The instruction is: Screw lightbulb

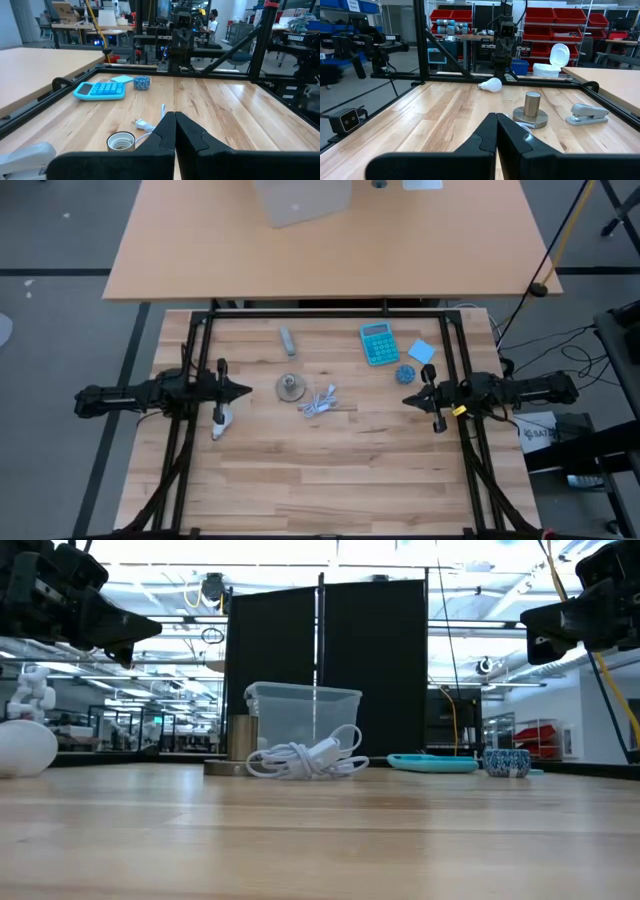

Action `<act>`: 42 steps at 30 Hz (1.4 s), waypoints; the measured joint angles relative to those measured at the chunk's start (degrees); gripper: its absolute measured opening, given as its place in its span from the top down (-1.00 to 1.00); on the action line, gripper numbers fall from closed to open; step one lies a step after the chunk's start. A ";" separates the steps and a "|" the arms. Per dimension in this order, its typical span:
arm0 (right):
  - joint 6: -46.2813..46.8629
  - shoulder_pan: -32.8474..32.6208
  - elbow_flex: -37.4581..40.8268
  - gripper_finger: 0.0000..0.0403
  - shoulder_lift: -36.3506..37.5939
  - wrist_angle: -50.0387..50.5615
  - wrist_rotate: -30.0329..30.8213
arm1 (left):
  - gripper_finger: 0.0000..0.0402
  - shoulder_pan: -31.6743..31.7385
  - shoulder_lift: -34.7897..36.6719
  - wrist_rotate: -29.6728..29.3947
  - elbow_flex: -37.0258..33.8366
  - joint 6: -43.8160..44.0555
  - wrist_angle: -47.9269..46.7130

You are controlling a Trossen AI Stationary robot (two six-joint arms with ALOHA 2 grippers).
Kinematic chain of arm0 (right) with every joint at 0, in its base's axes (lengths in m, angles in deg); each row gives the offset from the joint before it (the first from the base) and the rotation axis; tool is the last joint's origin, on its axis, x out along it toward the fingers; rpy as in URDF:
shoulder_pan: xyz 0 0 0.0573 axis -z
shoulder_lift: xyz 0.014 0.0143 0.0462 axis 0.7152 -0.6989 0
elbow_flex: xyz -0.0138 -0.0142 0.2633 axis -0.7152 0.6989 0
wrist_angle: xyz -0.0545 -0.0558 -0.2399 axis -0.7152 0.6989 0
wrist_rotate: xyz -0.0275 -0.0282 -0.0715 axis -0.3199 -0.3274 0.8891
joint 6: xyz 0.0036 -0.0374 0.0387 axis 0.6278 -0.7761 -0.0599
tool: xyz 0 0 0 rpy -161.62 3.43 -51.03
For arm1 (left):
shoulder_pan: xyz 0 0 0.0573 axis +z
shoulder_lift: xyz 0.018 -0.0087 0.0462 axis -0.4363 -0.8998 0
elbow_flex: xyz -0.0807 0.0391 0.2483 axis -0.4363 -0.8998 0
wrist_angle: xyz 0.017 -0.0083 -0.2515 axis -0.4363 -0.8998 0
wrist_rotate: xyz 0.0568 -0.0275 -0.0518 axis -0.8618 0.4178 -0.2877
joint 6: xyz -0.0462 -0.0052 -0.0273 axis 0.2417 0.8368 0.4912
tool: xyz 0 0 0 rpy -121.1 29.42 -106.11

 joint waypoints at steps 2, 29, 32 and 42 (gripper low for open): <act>0.01 0.02 0.02 1.00 0.00 -0.02 0.00 | 1.00 0.02 0.00 0.00 0.01 0.00 -0.01; 0.01 0.00 0.01 1.00 -0.01 -0.01 0.01 | 1.00 0.02 -0.96 -6.31 1.61 5.55 41.08; 0.00 0.00 0.00 1.00 0.00 -0.02 0.00 | 1.00 0.01 -3.29 -6.32 5.94 5.91 36.89; 0.00 0.00 0.00 1.00 -0.02 -0.02 0.02 | 0.98 0.02 -21.62 -9.56 25.40 0.07 17.38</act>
